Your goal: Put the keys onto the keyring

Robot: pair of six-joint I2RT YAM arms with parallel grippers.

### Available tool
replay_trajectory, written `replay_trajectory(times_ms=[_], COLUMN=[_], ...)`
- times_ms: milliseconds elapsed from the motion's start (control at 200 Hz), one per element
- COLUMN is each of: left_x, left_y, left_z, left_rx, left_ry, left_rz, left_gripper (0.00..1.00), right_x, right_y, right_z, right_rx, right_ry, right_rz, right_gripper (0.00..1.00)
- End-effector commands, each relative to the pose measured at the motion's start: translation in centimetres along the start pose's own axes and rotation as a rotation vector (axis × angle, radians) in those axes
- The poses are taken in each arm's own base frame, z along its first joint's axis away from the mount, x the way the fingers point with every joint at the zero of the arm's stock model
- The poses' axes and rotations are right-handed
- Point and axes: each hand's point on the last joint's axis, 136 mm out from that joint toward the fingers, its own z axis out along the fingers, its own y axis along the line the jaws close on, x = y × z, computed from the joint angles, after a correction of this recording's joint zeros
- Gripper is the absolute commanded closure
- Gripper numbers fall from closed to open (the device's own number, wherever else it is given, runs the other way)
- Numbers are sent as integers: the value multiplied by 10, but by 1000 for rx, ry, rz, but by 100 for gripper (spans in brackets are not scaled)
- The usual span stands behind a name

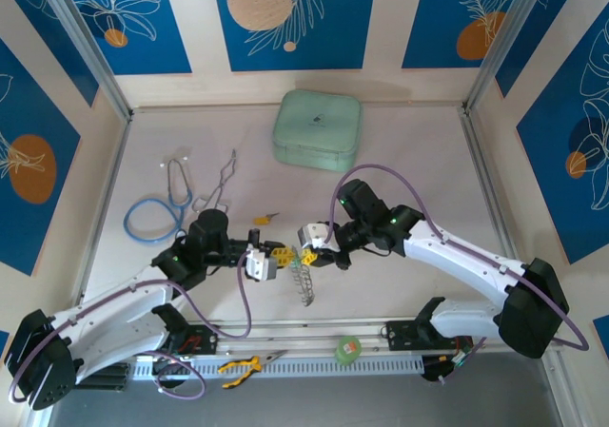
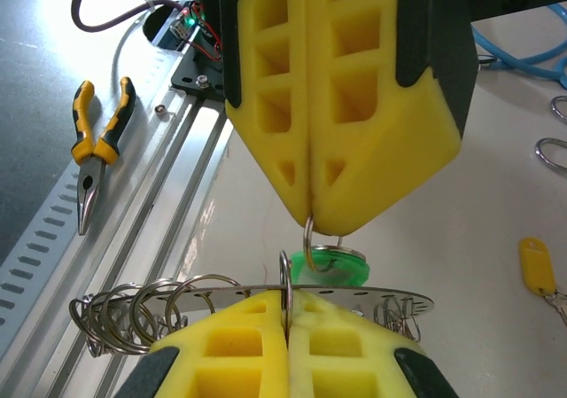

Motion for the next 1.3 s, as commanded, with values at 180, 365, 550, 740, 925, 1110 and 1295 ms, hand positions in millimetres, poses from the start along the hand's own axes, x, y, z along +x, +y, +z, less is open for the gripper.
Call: replay_trajectory(times_ms=[180, 365, 550, 740, 925, 1110, 1295], left_x=[-11, -14, -16, -17, -19, -21, -20], left_y=[-7, -11, -11, -12, -12, -13, -12], left_z=[1, 0, -1, -2, -3, -3, -3], left_rx=[26, 45, 44, 41, 41, 47, 41], left_ry=[-54, -66, -74, -72, -77, -84, -80], left_rz=[37, 40, 52, 61, 75, 81, 74], left_gripper=[100, 100, 100, 100, 100, 100, 100], right_x=[-21, -23, -26, -26, -25, -28, -29], right_y=[-3, -5, -9, -12, -14, -11, -2], right_z=[-2, -4, -10, -14, -15, -17, -16], right_rx=[-12, -7, -4, -13, -24, -61, -121], right_ry=[-67, -85, -122, -154, -166, -172, -182], right_rz=[-39, -22, 18, 60, 99, 115, 112], right_gripper=[100, 100, 100, 100, 100, 100, 100])
